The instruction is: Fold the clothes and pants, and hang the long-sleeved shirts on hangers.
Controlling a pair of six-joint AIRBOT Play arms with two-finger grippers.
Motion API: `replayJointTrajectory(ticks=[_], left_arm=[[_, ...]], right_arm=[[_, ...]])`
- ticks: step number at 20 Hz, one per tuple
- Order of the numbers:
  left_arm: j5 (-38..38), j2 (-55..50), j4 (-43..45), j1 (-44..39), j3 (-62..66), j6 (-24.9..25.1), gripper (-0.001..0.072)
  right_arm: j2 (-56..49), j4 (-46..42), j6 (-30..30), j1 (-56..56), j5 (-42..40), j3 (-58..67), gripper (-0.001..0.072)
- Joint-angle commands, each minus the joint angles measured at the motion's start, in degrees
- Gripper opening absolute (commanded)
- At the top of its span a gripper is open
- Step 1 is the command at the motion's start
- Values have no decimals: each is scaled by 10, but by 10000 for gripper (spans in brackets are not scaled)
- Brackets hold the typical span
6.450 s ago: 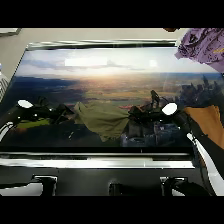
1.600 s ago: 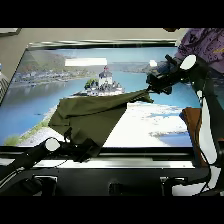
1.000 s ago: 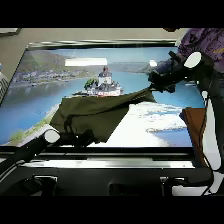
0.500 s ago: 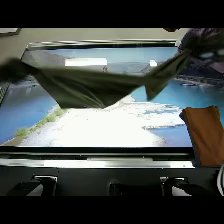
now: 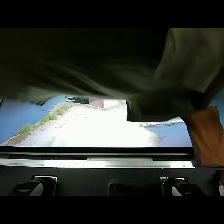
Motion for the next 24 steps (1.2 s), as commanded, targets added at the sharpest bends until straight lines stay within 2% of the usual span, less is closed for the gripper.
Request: replayJointTrajectory(ticks=[1,4,6,8,11,14,16,18,22,23,24], left_arm=[[-1,5,42,2,-1,-41,12],[-15,-38,49,2,-45,-66,12],[-42,-86,51,2,-84,-67,12],[-37,-146,57,2,-133,-56,12],[10,-269,59,2,-183,-15,12],[60,-409,59,1,-186,-16,12],[113,-489,59,1,-185,-18,12],[153,-541,57,1,-185,-45,12],[179,-589,23,1,-185,-59,21],[174,-592,14,1,-185,-59,104],[160,-592,6,3,-183,-58,276]], right_arm=[[26,18,6,0,-8,0,27],[-34,38,6,0,-11,0,27],[-108,48,6,0,-11,0,27],[-197,68,6,0,-11,-1,27],[-331,107,23,1,-13,-19,27],[-463,131,48,1,-19,-22,27],[-533,137,78,1,-59,-22,27],[-586,163,100,1,-119,-22,28],[-651,257,103,1,-192,-22,29],[-658,261,103,1,-191,-22,29],[-659,260,102,1,-186,-22,48]])
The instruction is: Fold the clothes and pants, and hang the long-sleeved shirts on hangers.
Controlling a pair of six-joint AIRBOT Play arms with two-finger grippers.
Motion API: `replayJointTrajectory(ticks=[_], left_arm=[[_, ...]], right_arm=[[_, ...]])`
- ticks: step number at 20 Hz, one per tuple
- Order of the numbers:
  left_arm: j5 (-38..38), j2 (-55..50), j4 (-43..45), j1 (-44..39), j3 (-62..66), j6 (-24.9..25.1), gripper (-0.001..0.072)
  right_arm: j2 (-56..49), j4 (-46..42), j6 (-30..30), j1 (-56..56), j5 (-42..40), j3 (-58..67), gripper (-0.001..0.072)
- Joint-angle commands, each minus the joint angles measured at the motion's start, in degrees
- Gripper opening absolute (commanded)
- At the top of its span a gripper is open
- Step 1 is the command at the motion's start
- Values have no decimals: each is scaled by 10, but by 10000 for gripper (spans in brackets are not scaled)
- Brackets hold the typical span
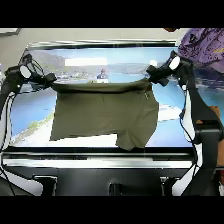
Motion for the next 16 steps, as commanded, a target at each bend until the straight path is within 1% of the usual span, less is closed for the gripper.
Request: replayJointTrajectory(ticks=[1,2,3,4,6,8,10,11,12,13,14,16], left_arm=[[-18,-26,-32,6,7,-6,371],[-49,-25,-34,15,21,-4,516],[-86,-24,-34,26,38,5,568],[-129,-22,-34,40,57,22,568],[-207,-5,-33,65,78,80,569],[-263,25,-28,88,78,137,578],[-284,64,-40,115,61,138,578],[-286,91,-45,126,31,140,578],[-285,119,-50,136,-11,140,578],[-280,152,-56,145,-66,143,578],[-267,190,-59,153,-134,146,577],[-236,260,-59,158,-264,146,577]], right_arm=[[-30,41,5,-1,-19,0,122],[-24,40,2,-5,-5,0,228],[-15,43,-11,-10,14,0,337],[-2,43,-25,-20,34,0,381],[34,43,-85,-50,84,0,454],[71,42,-160,-88,142,0,463],[101,61,-240,-132,197,-4,463],[115,90,-294,-157,234,-18,462],[130,125,-332,-183,263,-46,460],[152,193,-352,-216,265,-98,460],[174,232,-386,-239,271,-157,454],[229,244,-418,-271,251,-302,450]])
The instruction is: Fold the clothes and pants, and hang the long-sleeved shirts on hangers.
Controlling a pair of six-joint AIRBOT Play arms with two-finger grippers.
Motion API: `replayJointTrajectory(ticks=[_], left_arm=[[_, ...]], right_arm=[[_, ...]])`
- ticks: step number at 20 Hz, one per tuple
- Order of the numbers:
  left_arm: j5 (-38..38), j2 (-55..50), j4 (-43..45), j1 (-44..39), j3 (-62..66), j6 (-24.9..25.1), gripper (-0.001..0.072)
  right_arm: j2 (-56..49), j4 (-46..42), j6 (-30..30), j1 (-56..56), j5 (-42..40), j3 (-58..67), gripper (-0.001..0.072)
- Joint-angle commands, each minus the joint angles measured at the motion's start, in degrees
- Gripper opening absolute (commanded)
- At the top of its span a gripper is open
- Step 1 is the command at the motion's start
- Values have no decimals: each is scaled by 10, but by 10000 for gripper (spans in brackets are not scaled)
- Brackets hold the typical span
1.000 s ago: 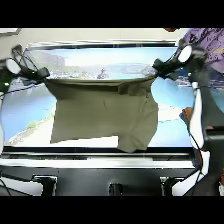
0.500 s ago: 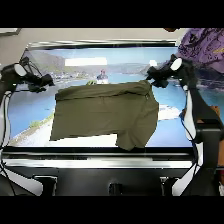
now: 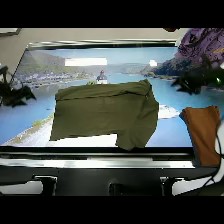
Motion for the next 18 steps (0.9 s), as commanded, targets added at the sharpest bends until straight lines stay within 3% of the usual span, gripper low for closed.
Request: replayJointTrajectory(ticks=[1,4,8,18], left_arm=[[33,111,-10,16,-189,11,577],[46,140,-10,12,-261,9,577],[44,139,-10,12,-261,5,577],[44,139,-10,12,-260,5,577]], right_arm=[[88,82,-116,-62,-3,-217,450],[126,100,-177,-58,-48,-381,450],[126,125,-231,-47,-99,-506,451],[108,168,-298,-43,-172,-552,441]])
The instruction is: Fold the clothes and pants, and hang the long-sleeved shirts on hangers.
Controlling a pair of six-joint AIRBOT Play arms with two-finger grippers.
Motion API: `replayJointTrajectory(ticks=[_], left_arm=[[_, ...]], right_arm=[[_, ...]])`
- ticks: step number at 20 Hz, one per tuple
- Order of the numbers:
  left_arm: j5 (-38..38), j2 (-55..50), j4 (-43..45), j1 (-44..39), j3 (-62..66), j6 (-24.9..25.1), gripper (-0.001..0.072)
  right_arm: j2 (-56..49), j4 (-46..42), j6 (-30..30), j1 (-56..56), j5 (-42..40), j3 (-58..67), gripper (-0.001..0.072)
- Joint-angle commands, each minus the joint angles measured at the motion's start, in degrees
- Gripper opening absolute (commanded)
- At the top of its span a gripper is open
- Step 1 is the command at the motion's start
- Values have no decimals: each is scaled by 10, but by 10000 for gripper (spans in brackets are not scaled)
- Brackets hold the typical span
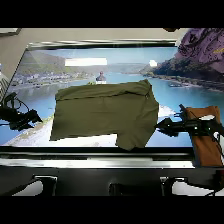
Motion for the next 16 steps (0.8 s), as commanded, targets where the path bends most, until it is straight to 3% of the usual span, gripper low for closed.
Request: replayJointTrajectory(ticks=[1,3,5,9,12,16], left_arm=[[0,0,0,0,-1,0,577],[2,0,0,0,-1,0,577],[2,0,0,0,-1,0,577],[-1,0,-1,0,-1,-1,577],[-10,1,-11,2,-5,-59,578],[16,33,-25,56,-64,-2,578]], right_arm=[[-19,19,-24,11,-29,-7,441],[-35,19,-25,37,-33,-7,439],[-41,20,-23,62,-41,-6,381],[-40,31,-19,68,-39,-6,40],[-32,30,-10,68,-40,-6,28],[-3,28,1,68,-39,-6,28]])
